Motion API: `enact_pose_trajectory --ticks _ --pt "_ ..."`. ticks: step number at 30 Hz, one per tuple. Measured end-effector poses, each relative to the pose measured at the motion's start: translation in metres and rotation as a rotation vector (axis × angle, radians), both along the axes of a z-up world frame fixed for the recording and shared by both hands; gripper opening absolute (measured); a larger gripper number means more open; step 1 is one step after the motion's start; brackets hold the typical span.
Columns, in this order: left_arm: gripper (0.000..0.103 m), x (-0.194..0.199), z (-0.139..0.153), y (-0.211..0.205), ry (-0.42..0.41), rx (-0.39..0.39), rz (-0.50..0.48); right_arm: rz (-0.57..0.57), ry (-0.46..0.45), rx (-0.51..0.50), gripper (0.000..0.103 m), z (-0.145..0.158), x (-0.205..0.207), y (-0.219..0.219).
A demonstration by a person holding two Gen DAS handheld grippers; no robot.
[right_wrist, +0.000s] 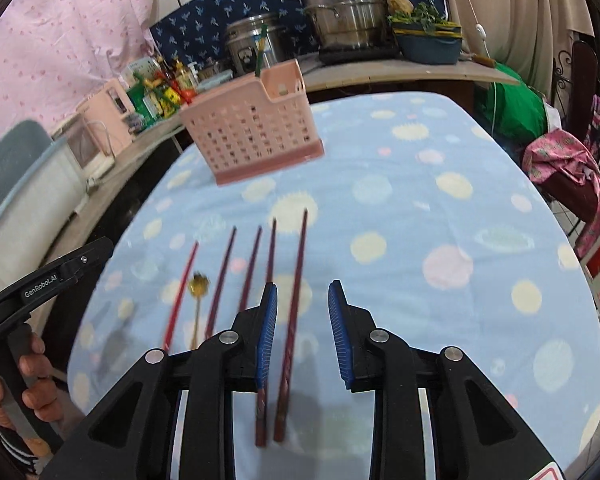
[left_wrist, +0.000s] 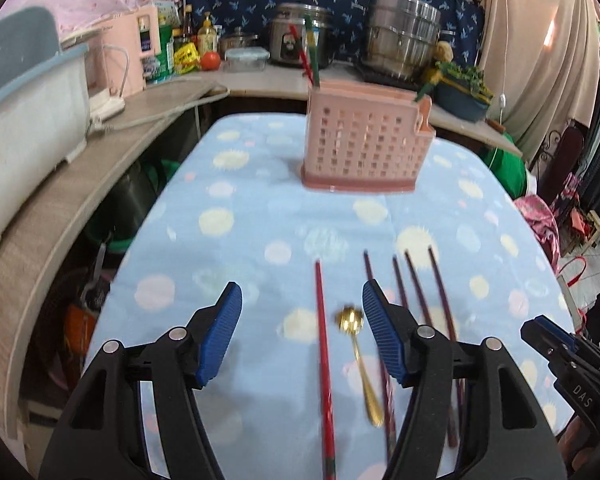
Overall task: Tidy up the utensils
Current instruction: 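Return both tools to the remaining chopsticks on the tablecloth, then close the left tool on a red chopstick while the right tool grasps a dark-red chopstick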
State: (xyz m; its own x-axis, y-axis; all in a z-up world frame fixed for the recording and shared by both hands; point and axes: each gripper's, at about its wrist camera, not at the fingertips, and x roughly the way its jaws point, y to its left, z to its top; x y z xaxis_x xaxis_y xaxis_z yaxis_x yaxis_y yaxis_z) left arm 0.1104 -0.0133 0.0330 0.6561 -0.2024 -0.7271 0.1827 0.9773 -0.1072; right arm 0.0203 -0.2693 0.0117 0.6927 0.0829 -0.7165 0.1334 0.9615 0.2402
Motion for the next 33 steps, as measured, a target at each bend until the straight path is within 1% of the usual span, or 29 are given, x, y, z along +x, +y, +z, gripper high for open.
enact_pose_trajectory --ticks 2,6,12,17,25,33 --pt "0.060 -0.009 -0.013 0.004 0.032 -0.009 -0.003 -0.001 0.017 -0.018 0.027 -0.009 -0.008 0.003" --pt "0.060 -0.026 -0.033 0.005 0.070 0.007 -0.007 -0.002 0.048 0.004 0.027 -0.026 -0.020 0.005" --pt "0.060 -0.041 -0.049 0.007 0.113 0.007 -0.014 0.016 0.071 0.009 0.027 -0.038 -0.027 0.016" --pt "0.060 -0.051 -0.058 0.009 0.133 0.007 -0.020 0.033 0.084 -0.019 0.027 -0.046 -0.030 0.028" --pt "0.060 -0.066 -0.074 0.006 0.179 0.013 -0.044 0.040 0.102 -0.020 0.027 -0.055 -0.032 0.034" --pt "0.060 -0.073 -0.079 0.002 0.171 0.036 -0.059 0.043 0.114 -0.022 0.025 -0.060 -0.032 0.036"
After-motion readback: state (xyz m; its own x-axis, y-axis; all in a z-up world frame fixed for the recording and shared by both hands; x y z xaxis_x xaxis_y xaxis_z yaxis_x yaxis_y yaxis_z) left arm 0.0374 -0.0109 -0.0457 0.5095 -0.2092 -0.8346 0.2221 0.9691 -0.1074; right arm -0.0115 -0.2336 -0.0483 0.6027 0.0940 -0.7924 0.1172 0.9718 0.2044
